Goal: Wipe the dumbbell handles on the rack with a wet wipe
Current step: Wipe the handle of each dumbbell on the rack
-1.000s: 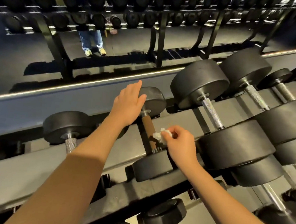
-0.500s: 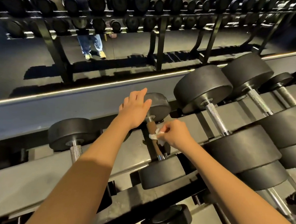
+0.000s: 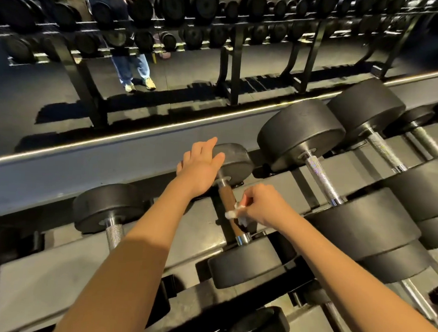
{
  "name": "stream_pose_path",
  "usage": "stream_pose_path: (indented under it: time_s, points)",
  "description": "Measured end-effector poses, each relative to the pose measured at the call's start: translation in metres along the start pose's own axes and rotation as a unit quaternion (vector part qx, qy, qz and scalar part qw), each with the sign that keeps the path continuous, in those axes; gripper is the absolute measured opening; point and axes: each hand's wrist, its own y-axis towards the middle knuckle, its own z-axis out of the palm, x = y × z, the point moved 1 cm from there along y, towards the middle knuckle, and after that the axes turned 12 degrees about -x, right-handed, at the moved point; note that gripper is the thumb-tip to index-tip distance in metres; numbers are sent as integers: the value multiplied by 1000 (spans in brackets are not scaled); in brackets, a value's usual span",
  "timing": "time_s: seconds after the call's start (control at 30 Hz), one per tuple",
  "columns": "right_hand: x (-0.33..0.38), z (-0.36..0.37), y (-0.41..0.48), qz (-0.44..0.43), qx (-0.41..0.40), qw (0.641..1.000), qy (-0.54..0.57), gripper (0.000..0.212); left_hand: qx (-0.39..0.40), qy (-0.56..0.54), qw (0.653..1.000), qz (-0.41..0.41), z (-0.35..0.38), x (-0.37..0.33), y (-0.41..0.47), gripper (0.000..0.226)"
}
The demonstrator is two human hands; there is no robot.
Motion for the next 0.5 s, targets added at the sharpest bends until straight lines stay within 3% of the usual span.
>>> stream_pose_path:
  time_s: [0.1, 0.13, 0.37, 0.5]
  points:
    - [7, -3, 13, -11, -124, 986, 115, 8, -1, -8, 1000, 5, -1, 1, 1, 52]
    - [9, 0, 14, -11, -129, 983, 129, 9, -1, -11, 1000, 6, -1, 2, 1, 52]
    - [-10, 6, -2, 20, 29, 998, 44, 20, -25, -21, 999, 17, 2, 4, -2, 52]
    - [-2, 8, 0, 26, -53, 994, 97, 7, -38, -10, 999, 14, 3, 2, -5, 54]
